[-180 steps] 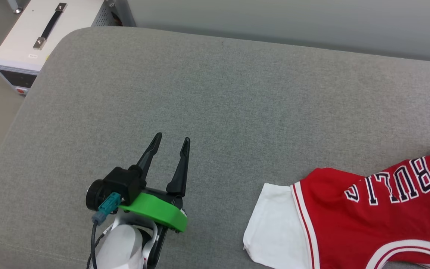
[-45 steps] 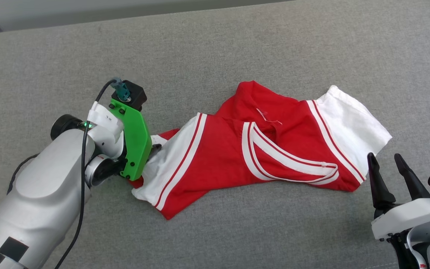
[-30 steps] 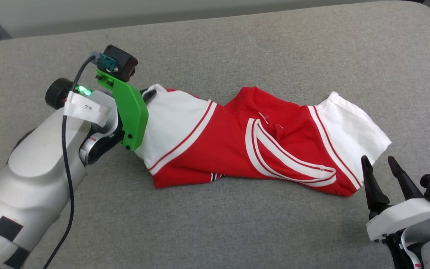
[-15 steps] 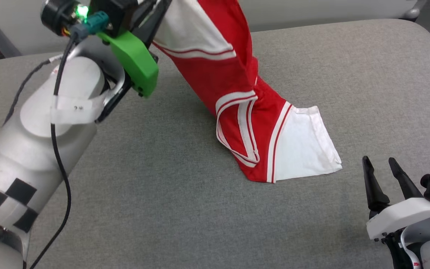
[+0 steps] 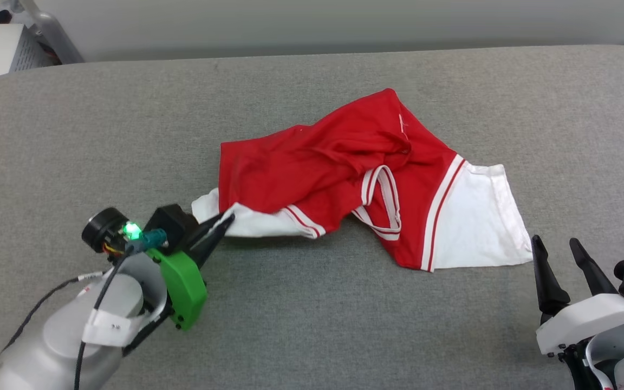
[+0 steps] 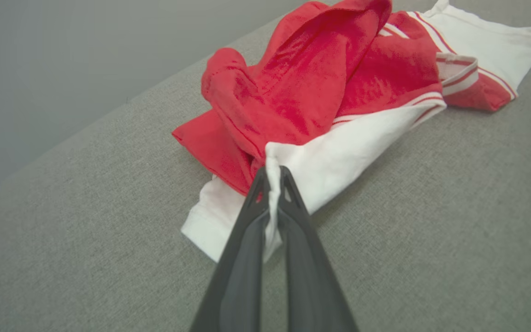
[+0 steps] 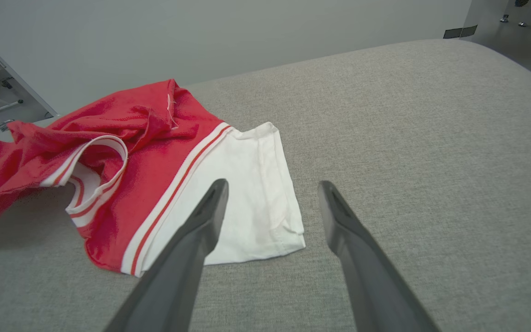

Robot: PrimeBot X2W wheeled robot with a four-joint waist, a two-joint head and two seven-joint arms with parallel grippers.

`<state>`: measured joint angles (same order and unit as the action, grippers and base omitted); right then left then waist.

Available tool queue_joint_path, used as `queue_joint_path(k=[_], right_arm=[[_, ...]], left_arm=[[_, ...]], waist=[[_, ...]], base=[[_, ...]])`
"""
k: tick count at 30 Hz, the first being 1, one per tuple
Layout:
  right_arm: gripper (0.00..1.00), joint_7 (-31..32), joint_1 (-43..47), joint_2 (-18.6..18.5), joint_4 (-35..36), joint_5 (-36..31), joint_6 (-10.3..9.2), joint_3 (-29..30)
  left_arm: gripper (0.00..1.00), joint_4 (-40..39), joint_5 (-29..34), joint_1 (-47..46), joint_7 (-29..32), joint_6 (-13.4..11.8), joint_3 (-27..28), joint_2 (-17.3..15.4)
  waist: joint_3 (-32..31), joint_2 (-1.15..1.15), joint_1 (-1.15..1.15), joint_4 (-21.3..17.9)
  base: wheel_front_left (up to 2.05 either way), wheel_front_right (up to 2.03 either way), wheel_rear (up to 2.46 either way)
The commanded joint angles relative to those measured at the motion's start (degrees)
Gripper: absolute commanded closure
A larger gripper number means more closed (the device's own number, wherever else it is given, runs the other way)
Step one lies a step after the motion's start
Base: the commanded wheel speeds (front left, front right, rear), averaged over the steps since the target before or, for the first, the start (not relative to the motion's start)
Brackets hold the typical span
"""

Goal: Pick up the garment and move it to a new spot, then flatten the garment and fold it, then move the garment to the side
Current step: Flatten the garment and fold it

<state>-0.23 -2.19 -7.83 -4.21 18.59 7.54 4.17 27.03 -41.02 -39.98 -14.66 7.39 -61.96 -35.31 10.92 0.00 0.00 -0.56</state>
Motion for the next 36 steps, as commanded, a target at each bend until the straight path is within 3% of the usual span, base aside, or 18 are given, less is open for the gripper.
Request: queue_joint_path(k=[1, 7, 8, 9, 16, 20, 26, 31, 32, 36], right_arm=[[0.0, 0.2, 0.6, -0.1, -0.2, -0.6, -0.05, 0.0], [0.0, 0.9, 0.4, 0.1, -0.5, -0.9, -0.05, 0.1], [0.0, 1.1, 0.4, 0.1, -0.6, -0.9, -0.05, 0.1], [0.0, 1.3, 0.5, 0.0, -0.7, -0.8, -0.05, 0.2], [0.0, 1.6, 2.1, -0.6, -0.3, -0.5, -0.05, 0.5], [0.0, 0.7, 2.7, -0.8, 0.9, 0.3, -0.05, 0.4], [0.0, -0.8, 4.4, -1.2, 3.2, 1.4, -0.05, 0.8], [0.0, -2.2, 5.6, -1.6, 5.1, 2.6, -0.05, 0.5], [0.0, -2.7, 6.3, -1.9, 5.7, 3.1, -0.05, 0.3], [0.0, -3.5, 7.2, -1.9, 6.1, 3.7, -0.05, 0.1]], left_arm=[[1.0, -0.1, 1.1, 1.6, -0.3, 0.1, -1.0, -0.5], [1.0, 3.7, 3.1, 3.6, -0.3, 0.1, -5.3, 0.1], [0.8, 5.0, 2.9, 3.9, -0.3, 0.1, -5.7, 0.5], [0.0, 6.5, 2.9, 4.1, -0.3, 0.1, -6.2, 0.9], [0.0, 7.9, 1.3, 5.3, -0.3, 0.1, -3.7, 3.2], [0.0, 4.0, 0.2, 6.6, -0.3, -1.5, 4.0, 3.8], [0.0, -8.5, 2.0, 13.6, -0.3, -6.0, 19.6, 6.1], [0.0, -17.8, 6.2, 23.4, -0.3, -8.7, 31.6, 10.9], [0.0, -20.7, 8.4, 28.7, -0.3, -9.3, 37.0, 14.7], [0.0, -22.5, 13.0, 34.5, -0.3, -8.1, 41.3, 19.6]], waist=[[-0.3, 0.0, 0.0, 1.1], [-1.1, 0.0, 0.0, 2.5], [-1.5, 0.0, 0.0, 2.7], [-2.0, 0.0, 0.0, 2.9], [-4.6, 0.0, 0.0, 4.0], [-5.8, 0.0, 0.0, 4.7], [-7.8, 0.0, 0.0, 5.7], [-8.4, 0.0, 0.0, 6.0], [-8.6, 0.0, 0.0, 6.0], [-8.7, 0.0, 0.0, 6.0]], base=[[0.0, 0.0, 0.0], [0.0, 0.0, 0.0], [0.0, 0.0, 0.0], [0.0, 0.0, 0.0], [0.0, 0.0, 0.0], [0.0, 0.0, 0.0], [0.0, 0.0, 0.0], [0.0, 0.0, 0.0], [0.0, 0.0, 0.0], [0.0, 0.0, 0.0]])
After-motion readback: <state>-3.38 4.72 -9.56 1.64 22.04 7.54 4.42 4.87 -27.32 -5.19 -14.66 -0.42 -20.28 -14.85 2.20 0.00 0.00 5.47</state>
